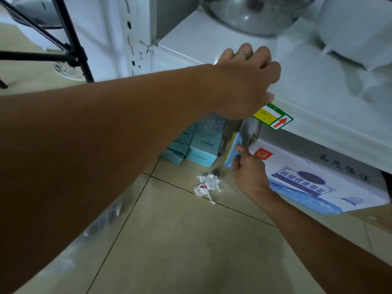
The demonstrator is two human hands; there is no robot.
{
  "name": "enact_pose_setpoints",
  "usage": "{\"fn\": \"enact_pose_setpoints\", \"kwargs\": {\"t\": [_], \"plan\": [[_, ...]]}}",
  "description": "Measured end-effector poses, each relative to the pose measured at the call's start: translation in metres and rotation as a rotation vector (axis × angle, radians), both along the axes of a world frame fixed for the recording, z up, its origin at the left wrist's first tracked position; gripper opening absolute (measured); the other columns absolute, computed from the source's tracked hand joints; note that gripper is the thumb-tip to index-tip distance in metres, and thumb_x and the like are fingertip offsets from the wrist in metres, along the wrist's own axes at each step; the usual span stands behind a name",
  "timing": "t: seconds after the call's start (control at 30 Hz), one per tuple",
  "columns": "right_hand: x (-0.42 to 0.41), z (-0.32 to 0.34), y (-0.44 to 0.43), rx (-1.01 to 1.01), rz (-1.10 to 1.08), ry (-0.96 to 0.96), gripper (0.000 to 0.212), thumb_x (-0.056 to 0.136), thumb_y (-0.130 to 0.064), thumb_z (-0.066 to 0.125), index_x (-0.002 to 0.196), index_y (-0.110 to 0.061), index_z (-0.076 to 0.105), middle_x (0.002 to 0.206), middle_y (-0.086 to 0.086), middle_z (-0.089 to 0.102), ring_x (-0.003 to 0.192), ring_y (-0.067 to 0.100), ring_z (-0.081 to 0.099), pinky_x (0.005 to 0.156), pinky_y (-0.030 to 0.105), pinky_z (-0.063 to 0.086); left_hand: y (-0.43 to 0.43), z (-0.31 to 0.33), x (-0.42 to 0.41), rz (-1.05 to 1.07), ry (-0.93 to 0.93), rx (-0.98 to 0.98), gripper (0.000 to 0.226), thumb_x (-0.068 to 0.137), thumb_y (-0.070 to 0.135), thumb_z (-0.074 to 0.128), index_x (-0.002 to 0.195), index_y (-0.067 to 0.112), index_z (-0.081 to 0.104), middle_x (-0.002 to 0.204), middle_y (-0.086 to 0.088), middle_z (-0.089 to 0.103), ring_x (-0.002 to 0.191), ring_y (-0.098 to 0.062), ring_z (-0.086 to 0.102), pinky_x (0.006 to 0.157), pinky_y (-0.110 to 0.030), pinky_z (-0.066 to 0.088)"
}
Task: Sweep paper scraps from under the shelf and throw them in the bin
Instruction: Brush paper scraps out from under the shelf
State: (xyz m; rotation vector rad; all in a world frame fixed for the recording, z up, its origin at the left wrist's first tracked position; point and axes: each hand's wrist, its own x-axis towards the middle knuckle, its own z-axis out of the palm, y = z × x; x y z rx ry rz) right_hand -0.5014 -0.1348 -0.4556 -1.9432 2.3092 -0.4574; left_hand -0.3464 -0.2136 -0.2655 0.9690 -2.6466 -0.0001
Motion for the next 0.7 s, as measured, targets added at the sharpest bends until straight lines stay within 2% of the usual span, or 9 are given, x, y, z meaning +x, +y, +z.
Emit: {"fn": "enact_pose_setpoints", "kwargs": {"t": [0.1, 0.2, 0.27, 0.37, 0.47, 0.57, 0.7], "plan": [[0.013, -0.003, -0.025, -0.024, -0.091, -0.049, 0.043, 0.095, -0.006, 0.049, 0.137, -0.013, 0.047, 0.102, 0.023, 0.072, 0.09, 0.04, 0.069, 0.071, 0.042, 0.055, 0.002, 0.001, 0.001, -0.005, -0.022, 0.009, 0.044, 0.098, 0.041, 0.035, 0.137, 0.022, 0.04, 0.139, -0.004, 0.037, 0.124, -0.029, 0.034, 0.094, -0.037, 0.025], [0.024, -0.017, -0.041, 0.053, -0.196, -0.15, 0.043, 0.096, -0.008, 0.048, 0.137, -0.019, 0.043, 0.116, 0.019, 0.069, 0.102, 0.041, 0.067, 0.081, 0.046, 0.056, 0.002, 0.003, 0.0, 0.001, -0.033, 0.048, 0.044, 0.098, 0.042, 0.036, 0.139, 0.024, 0.039, 0.14, -0.002, 0.036, 0.124, -0.028, 0.033, 0.097, -0.038, 0.026], [0.025, -0.023, -0.044, 0.085, -0.217, -0.209, 0.045, 0.094, -0.005, 0.051, 0.136, -0.021, 0.044, 0.118, 0.018, 0.068, 0.106, 0.04, 0.067, 0.084, 0.048, 0.057, 0.001, 0.002, 0.0, 0.004, -0.024, 0.035, 0.044, 0.098, 0.042, 0.036, 0.139, 0.024, 0.04, 0.14, -0.002, 0.036, 0.124, -0.027, 0.034, 0.097, -0.038, 0.026], [0.017, -0.022, -0.029, 0.162, -0.104, -0.151, 0.041, 0.094, -0.007, 0.054, 0.134, -0.016, 0.049, 0.115, 0.019, 0.071, 0.103, 0.036, 0.069, 0.085, 0.045, 0.059, -0.001, 0.0, 0.0, 0.004, -0.014, 0.014, 0.045, 0.098, 0.042, 0.036, 0.139, 0.023, 0.04, 0.14, -0.003, 0.037, 0.125, -0.028, 0.034, 0.095, -0.037, 0.026], [-0.003, -0.007, 0.011, 0.217, 0.007, -0.094, 0.03, 0.097, -0.014, 0.052, 0.127, -0.014, 0.054, 0.11, 0.021, 0.073, 0.092, 0.032, 0.074, 0.08, 0.045, 0.062, -0.001, -0.002, -0.001, -0.003, -0.012, -0.024, 0.045, 0.098, 0.042, 0.035, 0.137, 0.022, 0.041, 0.139, -0.004, 0.038, 0.124, -0.029, 0.036, 0.094, -0.038, 0.027], [-0.019, 0.005, 0.034, 0.129, 0.045, -0.107, 0.032, 0.096, -0.012, 0.052, 0.128, -0.011, 0.051, 0.104, 0.019, 0.074, 0.085, 0.031, 0.075, 0.075, 0.046, 0.062, 0.0, -0.002, -0.003, -0.009, -0.003, -0.032, 0.044, 0.098, 0.042, 0.036, 0.137, 0.021, 0.041, 0.139, -0.004, 0.039, 0.124, -0.03, 0.036, 0.091, -0.037, 0.025], [-0.014, -0.011, 0.013, 0.066, 0.073, 0.007, 0.037, 0.096, -0.012, 0.051, 0.133, -0.013, 0.049, 0.104, 0.018, 0.074, 0.09, 0.032, 0.072, 0.078, 0.042, 0.058, 0.002, 0.001, 0.0, 0.0, -0.033, 0.006, 0.044, 0.098, 0.041, 0.035, 0.138, 0.022, 0.04, 0.14, -0.003, 0.037, 0.125, -0.029, 0.033, 0.095, -0.039, 0.026]]}}
